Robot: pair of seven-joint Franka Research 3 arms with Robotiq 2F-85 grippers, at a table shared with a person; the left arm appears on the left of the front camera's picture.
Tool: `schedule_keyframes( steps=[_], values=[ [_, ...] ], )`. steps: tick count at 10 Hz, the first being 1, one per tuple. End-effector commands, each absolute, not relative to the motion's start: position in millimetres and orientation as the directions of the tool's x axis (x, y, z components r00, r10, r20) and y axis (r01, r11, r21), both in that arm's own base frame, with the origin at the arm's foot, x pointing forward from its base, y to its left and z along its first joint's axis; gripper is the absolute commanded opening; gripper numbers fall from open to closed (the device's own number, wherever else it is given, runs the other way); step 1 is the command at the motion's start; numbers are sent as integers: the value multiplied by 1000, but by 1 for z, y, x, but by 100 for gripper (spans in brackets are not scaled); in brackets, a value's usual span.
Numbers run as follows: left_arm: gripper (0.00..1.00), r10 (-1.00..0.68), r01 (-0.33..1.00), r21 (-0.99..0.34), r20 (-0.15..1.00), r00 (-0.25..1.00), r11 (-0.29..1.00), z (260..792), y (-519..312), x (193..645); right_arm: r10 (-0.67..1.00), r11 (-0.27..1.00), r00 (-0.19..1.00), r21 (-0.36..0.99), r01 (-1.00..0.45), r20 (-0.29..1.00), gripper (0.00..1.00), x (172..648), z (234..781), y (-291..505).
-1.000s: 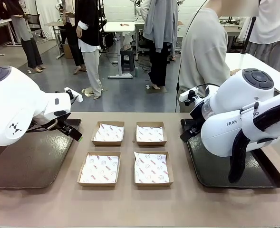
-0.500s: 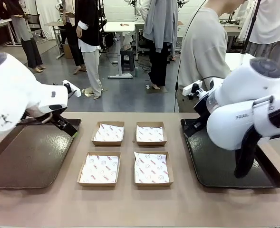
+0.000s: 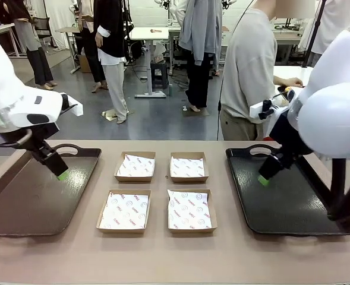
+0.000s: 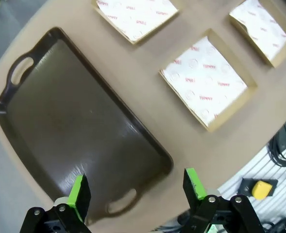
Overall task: Individually package the donuts and arrange them on the tray.
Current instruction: Pick up one Paper togo box.
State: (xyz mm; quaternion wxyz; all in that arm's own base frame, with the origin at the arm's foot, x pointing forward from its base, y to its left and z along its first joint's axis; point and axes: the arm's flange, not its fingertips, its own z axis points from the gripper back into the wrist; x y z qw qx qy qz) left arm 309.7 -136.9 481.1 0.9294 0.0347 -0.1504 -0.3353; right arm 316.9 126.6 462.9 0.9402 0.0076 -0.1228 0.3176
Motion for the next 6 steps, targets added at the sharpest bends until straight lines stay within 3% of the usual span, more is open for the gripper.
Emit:
schedule_keyframes(
  steps=[1, 2, 5, 6],
  values=[
    [100, -611, 597, 144, 290, 737, 789, 419, -99, 249, 585, 805, 779, -49, -591, 226, 100, 223, 399, 94],
    [100, -634, 613, 165, 256, 730, 773, 481, -137, 310, 595, 798, 768, -64, -599, 236, 100, 317, 463, 127],
    [100, -627, 608, 157, 253, 737, 778, 485, -134, 305, 599, 797, 772, -58, -602, 213, 100, 305, 471, 124],
    [100, -492, 549, -93, 339, 802, 831, 489, -128, 318, 457, 797, 839, 283, -534, 295, 100, 319, 471, 103]
  ],
)
